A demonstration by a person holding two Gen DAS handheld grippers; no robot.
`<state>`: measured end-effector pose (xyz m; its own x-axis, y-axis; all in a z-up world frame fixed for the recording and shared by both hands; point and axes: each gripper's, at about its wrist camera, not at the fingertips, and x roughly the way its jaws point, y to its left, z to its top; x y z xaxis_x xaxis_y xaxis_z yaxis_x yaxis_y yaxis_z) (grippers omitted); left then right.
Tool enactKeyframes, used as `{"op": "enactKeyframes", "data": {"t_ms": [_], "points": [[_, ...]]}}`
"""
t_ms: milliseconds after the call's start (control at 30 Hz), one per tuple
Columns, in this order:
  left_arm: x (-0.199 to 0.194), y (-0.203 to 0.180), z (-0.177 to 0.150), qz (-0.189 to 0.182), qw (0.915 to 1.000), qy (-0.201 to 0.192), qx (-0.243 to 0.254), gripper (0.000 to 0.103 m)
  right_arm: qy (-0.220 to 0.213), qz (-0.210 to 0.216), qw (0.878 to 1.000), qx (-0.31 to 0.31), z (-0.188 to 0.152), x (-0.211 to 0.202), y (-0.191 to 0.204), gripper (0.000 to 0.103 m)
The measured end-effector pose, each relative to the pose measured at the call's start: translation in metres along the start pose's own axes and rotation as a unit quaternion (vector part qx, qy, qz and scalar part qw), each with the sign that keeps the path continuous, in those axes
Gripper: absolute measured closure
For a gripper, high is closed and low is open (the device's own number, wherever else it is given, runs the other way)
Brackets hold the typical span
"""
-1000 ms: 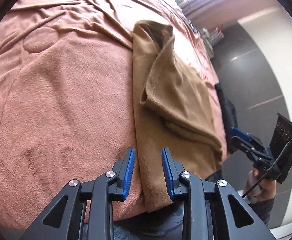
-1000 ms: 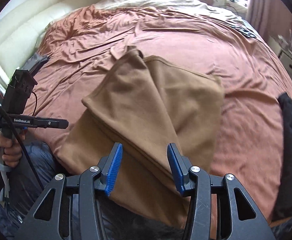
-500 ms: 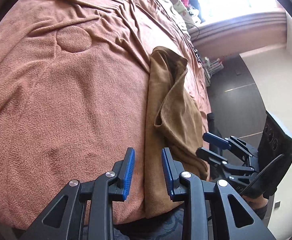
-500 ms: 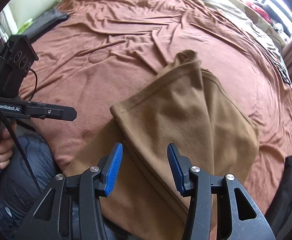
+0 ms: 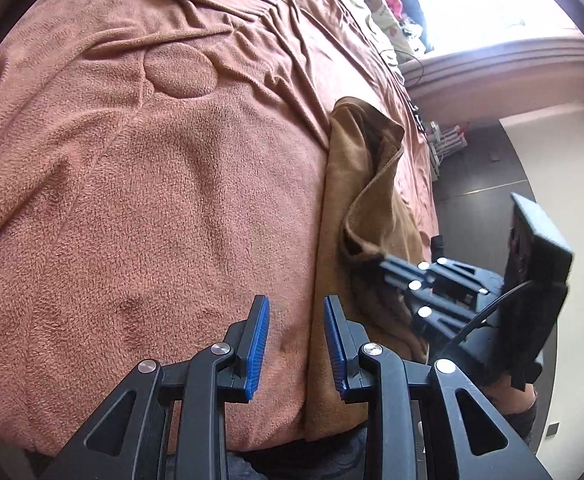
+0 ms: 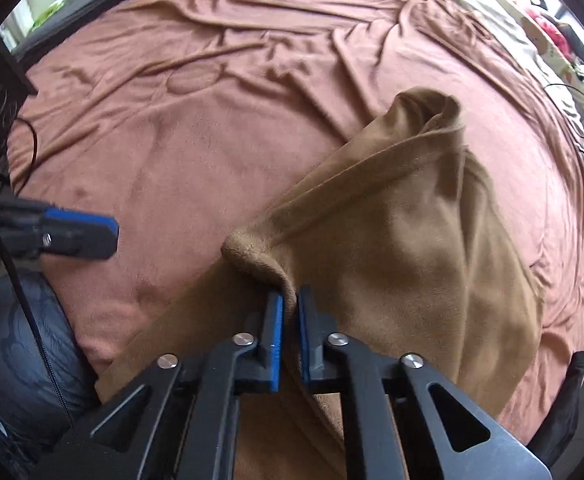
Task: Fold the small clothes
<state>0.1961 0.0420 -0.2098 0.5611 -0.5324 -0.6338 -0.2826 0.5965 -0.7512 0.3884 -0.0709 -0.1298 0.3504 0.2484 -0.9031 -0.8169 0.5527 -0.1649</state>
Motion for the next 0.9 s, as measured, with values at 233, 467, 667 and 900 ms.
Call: {"op": "enactKeyframes", "data": {"t_ms": [233, 467, 667, 900], "points": [[0.019, -0.018, 0.014, 0.021, 0.9989, 0.03, 0.031, 0.073, -0.054, 0.018, 0.996, 0.065, -0.008, -0.029, -0.03, 0.1], [0.033, -0.046, 0.025, 0.041, 0.9958, 0.04, 0.072, 0.073, -0.096, 0.023, 0.988, 0.118, -0.025, -0.056, -0.067, 0.1], [0.045, -0.062, 0.031, 0.051, 0.9945, 0.032, 0.085, 0.073, -0.119, 0.021, 0.981, 0.151, -0.04, -0.07, -0.096, 0.1], [0.057, -0.063, 0.033, 0.074, 0.9925, 0.023, 0.094, 0.073, -0.132, 0.012, 0.972, 0.193, -0.057, -0.073, -0.131, 0.1]]}}
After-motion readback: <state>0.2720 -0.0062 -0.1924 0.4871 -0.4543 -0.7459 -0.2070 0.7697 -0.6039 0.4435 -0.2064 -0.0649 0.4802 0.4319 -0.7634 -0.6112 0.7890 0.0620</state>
